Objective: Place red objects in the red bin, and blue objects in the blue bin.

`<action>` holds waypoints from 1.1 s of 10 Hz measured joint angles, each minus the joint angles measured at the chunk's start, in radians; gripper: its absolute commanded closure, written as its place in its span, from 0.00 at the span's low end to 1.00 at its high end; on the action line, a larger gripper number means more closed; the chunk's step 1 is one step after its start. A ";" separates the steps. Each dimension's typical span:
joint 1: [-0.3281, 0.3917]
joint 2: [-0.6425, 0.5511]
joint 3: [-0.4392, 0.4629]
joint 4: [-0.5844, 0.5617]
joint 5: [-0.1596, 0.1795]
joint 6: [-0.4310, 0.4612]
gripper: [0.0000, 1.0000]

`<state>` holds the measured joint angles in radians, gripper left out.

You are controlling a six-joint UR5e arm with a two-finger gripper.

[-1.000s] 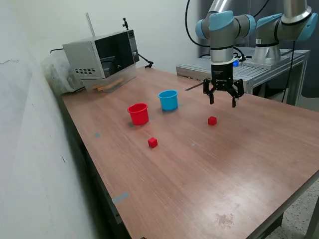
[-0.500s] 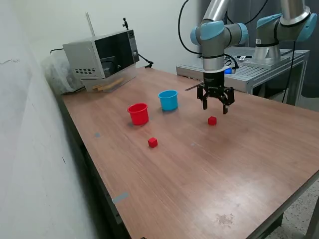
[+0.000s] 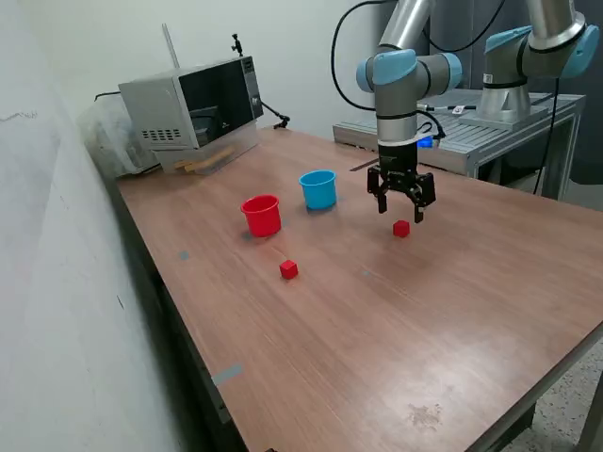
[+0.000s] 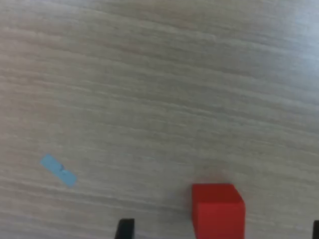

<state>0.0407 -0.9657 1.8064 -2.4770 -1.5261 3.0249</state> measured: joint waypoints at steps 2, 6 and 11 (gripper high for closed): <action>-0.001 0.010 -0.001 -0.010 0.003 0.001 1.00; -0.001 0.017 0.000 -0.016 0.007 -0.001 1.00; -0.006 0.009 0.008 -0.008 0.003 -0.032 1.00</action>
<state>0.0346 -0.9570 1.8148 -2.4846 -1.5227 2.9933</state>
